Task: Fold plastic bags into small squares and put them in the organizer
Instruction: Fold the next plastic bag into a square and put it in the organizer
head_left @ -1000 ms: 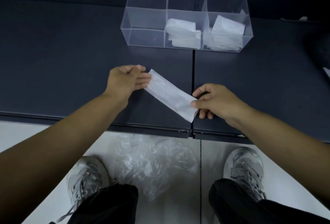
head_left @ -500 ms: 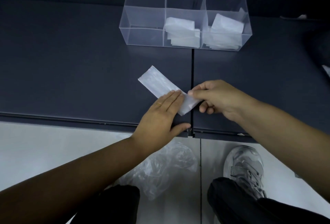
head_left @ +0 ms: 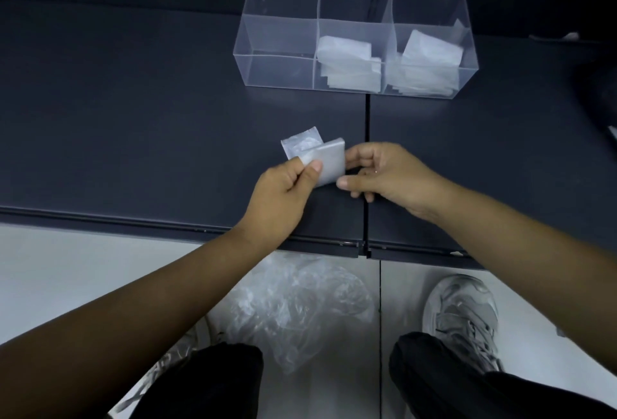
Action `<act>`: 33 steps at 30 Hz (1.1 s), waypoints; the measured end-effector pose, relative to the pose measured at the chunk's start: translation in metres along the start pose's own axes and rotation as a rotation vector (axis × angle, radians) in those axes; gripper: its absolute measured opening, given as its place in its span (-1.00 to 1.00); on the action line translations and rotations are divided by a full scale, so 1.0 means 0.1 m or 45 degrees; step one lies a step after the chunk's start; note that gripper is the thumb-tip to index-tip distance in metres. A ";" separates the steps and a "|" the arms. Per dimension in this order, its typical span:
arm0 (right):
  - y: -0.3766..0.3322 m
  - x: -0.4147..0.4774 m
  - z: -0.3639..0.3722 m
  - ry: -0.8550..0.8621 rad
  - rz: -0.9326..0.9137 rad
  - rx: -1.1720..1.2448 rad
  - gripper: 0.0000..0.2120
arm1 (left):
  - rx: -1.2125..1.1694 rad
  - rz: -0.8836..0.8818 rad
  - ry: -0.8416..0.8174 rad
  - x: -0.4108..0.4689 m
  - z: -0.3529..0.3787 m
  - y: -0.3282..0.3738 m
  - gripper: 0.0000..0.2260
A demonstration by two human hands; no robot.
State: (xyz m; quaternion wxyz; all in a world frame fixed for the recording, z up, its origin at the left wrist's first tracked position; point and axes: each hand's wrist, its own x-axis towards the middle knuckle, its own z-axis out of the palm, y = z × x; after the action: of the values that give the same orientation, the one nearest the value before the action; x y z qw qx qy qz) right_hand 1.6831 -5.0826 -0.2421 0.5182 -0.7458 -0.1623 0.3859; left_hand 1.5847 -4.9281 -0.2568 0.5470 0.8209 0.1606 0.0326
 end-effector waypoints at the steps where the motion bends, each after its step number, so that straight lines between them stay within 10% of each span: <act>1: 0.02 0.04 0.03 0.056 -0.017 0.001 -0.83 | -0.029 -0.026 0.011 0.02 -0.01 0.02 -0.71; 14: -0.09 0.35 0.15 0.338 0.084 -0.236 -0.84 | -0.545 -0.431 0.150 0.24 -0.19 0.04 -0.64; 22: -0.16 0.44 0.18 0.305 0.060 -0.480 -0.83 | 0.718 0.440 0.229 0.19 -0.19 -0.16 -0.76; 33: -0.09 0.27 0.28 0.418 -0.015 -0.760 -0.77 | 1.324 0.262 -0.141 0.26 -0.18 -0.43 -0.31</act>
State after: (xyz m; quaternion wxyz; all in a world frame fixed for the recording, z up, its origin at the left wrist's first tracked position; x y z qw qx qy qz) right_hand 1.6814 -5.0431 -0.2497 0.2984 -0.9158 -0.1869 0.1931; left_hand 1.5951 -4.8895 -0.2920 0.0697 0.9957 0.0451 -0.0412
